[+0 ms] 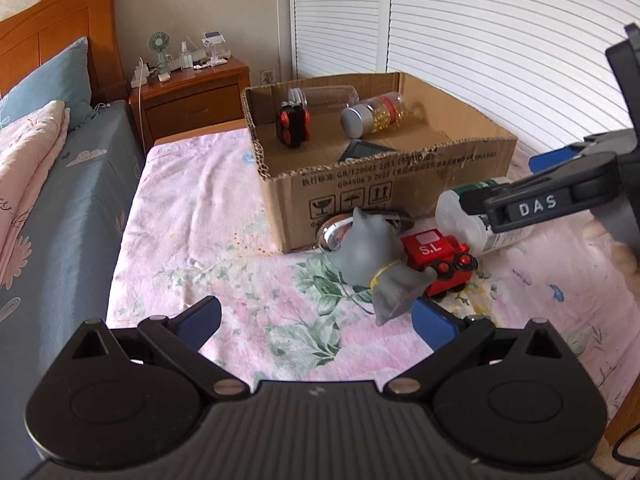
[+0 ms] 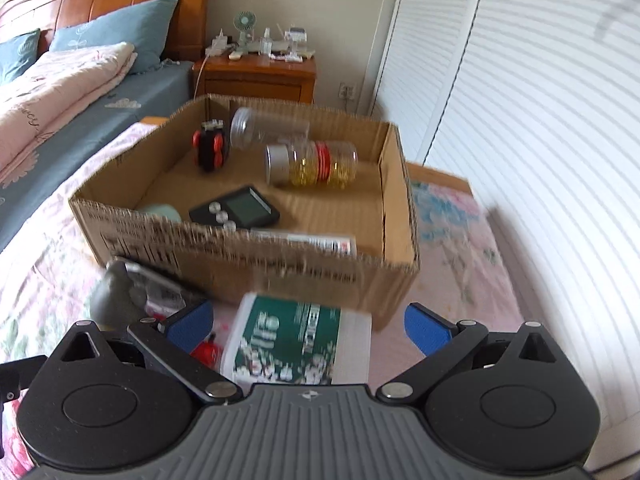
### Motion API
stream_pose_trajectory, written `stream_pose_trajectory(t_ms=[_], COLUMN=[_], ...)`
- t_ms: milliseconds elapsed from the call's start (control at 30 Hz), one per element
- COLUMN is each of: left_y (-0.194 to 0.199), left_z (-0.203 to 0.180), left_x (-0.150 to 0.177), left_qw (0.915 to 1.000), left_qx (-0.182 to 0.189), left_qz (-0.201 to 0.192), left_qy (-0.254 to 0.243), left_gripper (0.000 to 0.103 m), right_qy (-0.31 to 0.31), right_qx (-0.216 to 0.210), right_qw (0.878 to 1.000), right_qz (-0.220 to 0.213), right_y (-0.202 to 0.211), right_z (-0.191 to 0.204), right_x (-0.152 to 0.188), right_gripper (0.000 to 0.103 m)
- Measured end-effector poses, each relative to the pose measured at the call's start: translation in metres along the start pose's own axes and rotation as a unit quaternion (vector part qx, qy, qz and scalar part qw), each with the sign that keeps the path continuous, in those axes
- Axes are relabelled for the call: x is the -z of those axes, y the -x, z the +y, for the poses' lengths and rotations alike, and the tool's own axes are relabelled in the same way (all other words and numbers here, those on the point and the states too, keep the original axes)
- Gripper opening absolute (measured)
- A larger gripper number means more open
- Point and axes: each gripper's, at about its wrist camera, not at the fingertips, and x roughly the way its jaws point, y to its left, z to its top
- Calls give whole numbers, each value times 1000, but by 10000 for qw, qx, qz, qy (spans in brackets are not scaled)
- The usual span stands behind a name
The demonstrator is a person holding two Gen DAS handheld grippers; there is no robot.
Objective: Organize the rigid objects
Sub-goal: 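Move right tool to the white MEDICAL tub and grasp it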
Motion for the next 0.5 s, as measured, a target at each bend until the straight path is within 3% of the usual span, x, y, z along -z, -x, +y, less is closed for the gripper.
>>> stream_pose_trajectory(t_ms=[300,500], left_y=[-7,-19], left_z=[-9,-15], left_x=[-6,-13], left_qw=[9999,9998], left_qx=[55,43], left_qz=[131,192], left_qy=[20,-7], left_gripper=[101,101], right_qy=[-404,-384], right_qx=[-192,43], right_qw=[9986,9980], right_qz=[272,504], right_y=[-21,-27], right_z=[-13,-28], right_x=[17,35], right_gripper=[103,103])
